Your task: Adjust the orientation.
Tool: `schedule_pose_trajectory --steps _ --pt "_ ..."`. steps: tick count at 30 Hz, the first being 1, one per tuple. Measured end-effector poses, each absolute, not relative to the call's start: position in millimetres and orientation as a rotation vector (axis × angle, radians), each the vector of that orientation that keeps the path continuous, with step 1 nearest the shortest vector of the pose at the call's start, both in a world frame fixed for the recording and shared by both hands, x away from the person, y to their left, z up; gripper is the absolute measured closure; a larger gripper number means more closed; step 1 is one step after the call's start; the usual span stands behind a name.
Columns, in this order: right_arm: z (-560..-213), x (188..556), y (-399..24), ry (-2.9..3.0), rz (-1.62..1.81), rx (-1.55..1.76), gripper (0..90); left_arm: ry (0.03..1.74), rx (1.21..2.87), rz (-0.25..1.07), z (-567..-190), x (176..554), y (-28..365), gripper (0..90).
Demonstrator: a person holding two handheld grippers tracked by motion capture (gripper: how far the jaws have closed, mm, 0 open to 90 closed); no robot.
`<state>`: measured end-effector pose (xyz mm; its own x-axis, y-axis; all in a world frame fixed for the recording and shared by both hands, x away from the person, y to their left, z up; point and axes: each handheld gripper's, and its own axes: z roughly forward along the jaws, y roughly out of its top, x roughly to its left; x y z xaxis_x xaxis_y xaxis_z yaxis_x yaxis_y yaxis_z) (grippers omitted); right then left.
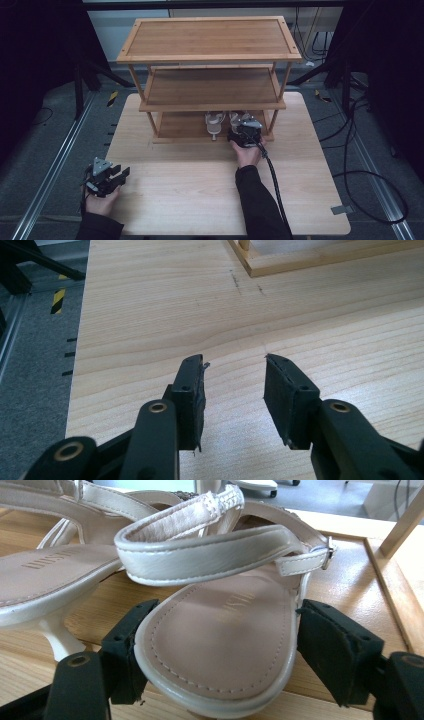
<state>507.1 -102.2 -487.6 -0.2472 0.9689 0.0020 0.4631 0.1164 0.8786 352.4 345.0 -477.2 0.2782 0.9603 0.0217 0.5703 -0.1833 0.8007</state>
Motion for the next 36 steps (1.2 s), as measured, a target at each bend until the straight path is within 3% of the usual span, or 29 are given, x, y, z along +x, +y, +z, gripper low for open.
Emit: schedule_pose_trajectory --steps 9,14,25,26,28,36 --pt "-488 511 -111 1.796 1.075 1.461 19.1 1.382 1.861 0.713 -478 353 345 58.6" --pt "-491 514 -111 1.793 1.091 1.444 27.6 1.383 1.856 0.713 -478 353 345 58.6" --pt "-493 516 -109 1.743 1.155 1.420 30.3 1.385 1.856 0.713 -478 354 345 58.7" --pt "-495 514 -106 1.745 1.161 1.434 37.6 1.384 1.856 0.711 -478 354 346 58.8" --pt "-497 515 -105 1.735 1.143 1.423 39.1 1.384 1.856 0.711 -478 354 346 58.8" --pt "-495 514 -106 1.759 1.152 1.452 39.0 1.383 1.857 0.711 -478 354 346 58.8"
